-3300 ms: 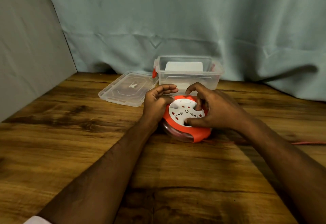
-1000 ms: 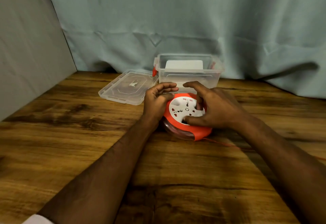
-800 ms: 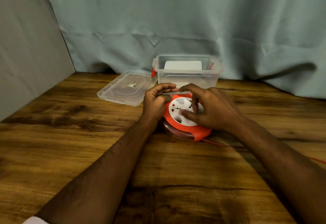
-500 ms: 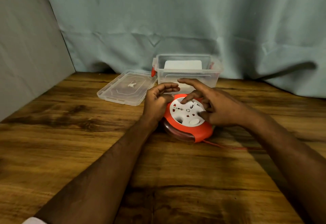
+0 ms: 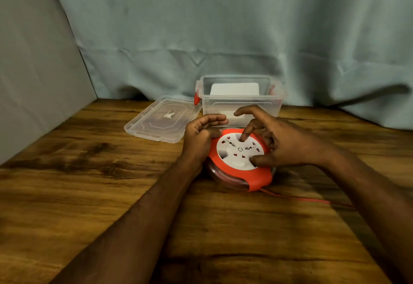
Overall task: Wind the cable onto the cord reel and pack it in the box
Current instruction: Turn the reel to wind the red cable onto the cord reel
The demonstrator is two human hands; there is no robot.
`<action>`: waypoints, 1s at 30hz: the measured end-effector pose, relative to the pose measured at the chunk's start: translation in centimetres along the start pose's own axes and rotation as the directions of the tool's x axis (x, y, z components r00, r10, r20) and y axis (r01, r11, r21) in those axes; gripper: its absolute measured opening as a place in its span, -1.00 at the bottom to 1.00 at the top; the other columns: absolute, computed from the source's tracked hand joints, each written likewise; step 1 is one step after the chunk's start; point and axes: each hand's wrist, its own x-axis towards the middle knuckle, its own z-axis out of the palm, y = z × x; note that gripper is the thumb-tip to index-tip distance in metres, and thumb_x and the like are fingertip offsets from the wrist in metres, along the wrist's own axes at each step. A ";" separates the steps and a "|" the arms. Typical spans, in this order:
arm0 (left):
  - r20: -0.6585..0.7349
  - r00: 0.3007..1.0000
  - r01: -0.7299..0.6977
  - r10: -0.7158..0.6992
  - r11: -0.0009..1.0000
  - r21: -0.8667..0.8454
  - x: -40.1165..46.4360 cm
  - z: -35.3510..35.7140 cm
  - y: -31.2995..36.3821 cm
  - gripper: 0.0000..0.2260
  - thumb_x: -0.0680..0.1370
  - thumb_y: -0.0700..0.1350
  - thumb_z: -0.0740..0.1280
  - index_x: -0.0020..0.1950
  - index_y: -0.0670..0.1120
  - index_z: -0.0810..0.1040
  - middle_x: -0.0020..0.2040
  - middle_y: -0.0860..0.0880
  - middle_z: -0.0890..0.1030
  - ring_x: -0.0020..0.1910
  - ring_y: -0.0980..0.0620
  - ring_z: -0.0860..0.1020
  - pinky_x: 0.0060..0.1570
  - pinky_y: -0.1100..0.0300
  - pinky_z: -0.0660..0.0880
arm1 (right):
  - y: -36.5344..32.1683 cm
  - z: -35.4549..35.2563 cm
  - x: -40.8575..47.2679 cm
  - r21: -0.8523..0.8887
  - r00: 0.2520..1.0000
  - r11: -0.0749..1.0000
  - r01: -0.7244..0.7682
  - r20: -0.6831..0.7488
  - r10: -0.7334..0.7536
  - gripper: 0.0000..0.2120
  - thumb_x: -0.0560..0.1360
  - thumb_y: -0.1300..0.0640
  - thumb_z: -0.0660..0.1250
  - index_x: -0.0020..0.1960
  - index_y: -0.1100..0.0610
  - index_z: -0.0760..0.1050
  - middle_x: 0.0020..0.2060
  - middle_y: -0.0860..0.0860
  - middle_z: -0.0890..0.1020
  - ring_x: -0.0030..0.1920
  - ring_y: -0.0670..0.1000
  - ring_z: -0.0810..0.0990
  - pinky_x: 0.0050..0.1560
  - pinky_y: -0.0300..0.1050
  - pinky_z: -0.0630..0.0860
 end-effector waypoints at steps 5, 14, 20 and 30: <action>-0.003 1.000 -0.010 0.010 1.000 -0.004 -0.2 0.2 0.3 -0.64 0.46 -0.47 0.26 0.14 -0.20 0.67 0.11 -0.14 0.72 0.11 -0.08 0.69 0.01 0.08 0.65 | -0.3 0.7 -0.6 -0.058 0.997 0.997 -0.049 -0.066 0.046 -0.37 0.34 -0.01 0.64 0.21 -0.27 0.32 0.12 -0.25 0.63 -0.16 -0.28 0.60 -0.38 -0.34 0.49; -0.010 1.000 -0.021 0.022 1.000 0.014 -0.4 0.1 0.3 -0.64 0.46 -0.47 0.26 0.16 -0.22 0.66 0.10 -0.11 0.73 0.10 -0.07 0.69 0.03 0.06 0.66 | -1.3 1.4 -0.8 -0.220 0.981 0.969 -0.114 -0.178 0.075 -0.55 0.26 -0.25 0.59 -0.10 -0.09 0.41 -0.14 -0.15 0.64 -0.14 -0.08 0.59 -0.30 -0.09 0.50; -0.017 1.000 -0.025 0.025 0.999 0.028 -0.4 0.1 0.3 -0.64 0.45 -0.46 0.27 0.13 -0.18 0.67 0.09 -0.10 0.73 0.10 -0.09 0.69 0.08 0.00 0.65 | -1.4 2.4 -0.6 -0.261 0.962 0.963 -0.066 -0.273 -0.008 -0.45 0.30 -0.35 0.53 -0.36 0.08 0.40 -0.50 -0.07 0.49 -0.42 -0.07 0.44 -0.41 -0.15 0.26; 0.097 0.995 0.014 -0.014 1.000 0.008 -1.0 0.1 1.1 -0.61 0.47 -0.46 0.23 0.11 -0.10 0.68 0.11 -0.10 0.73 0.05 -0.15 0.70 0.00 0.01 0.66 | -1.3 1.8 -0.9 -0.143 0.957 0.989 0.026 -0.284 -0.066 -0.55 0.39 0.14 0.53 0.18 -0.17 0.49 -0.20 -0.31 0.63 -0.34 -0.24 0.53 -0.37 -0.25 0.34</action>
